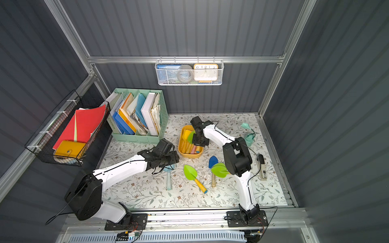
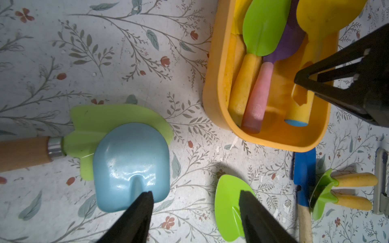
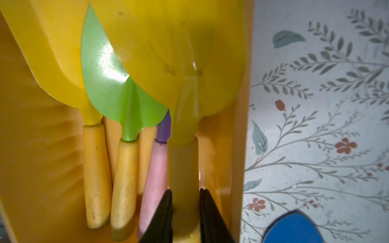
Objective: Put the shovel into the storage box
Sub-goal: Place the shovel in the storage box.
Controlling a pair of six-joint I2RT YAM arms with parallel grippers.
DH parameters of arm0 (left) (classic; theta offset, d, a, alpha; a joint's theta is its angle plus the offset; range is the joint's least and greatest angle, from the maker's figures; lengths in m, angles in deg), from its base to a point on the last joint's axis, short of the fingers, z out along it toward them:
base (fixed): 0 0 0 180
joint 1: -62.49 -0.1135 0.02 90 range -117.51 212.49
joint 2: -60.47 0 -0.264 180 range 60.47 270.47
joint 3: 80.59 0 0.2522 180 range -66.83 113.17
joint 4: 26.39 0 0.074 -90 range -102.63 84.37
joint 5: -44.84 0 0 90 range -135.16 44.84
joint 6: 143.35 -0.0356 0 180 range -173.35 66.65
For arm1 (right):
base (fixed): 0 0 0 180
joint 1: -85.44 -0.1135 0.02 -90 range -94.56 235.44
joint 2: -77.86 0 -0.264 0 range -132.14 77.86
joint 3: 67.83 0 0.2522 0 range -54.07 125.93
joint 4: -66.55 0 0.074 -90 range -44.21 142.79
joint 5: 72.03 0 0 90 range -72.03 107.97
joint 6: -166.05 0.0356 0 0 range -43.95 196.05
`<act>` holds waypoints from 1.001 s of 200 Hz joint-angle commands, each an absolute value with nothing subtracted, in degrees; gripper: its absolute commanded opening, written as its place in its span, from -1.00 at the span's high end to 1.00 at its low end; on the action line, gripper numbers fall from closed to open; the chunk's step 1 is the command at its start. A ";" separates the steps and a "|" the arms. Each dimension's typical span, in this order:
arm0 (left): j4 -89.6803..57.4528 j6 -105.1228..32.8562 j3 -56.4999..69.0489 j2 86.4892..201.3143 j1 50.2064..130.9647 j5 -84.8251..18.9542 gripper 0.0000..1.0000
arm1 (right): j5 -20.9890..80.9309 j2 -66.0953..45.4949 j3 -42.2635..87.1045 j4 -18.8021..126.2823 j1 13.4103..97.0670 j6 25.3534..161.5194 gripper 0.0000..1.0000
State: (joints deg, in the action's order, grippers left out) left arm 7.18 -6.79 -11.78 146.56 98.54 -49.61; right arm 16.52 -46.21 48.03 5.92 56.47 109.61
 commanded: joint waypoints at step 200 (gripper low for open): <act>8.76 -6.09 -15.93 139.16 98.40 -52.65 -0.42 | 22.70 -27.21 31.34 13.72 55.15 109.03 0.04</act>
State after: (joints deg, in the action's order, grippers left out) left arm 7.97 -5.37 -14.91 139.80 98.54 -51.43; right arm 20.80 -30.73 35.69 10.77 55.77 109.42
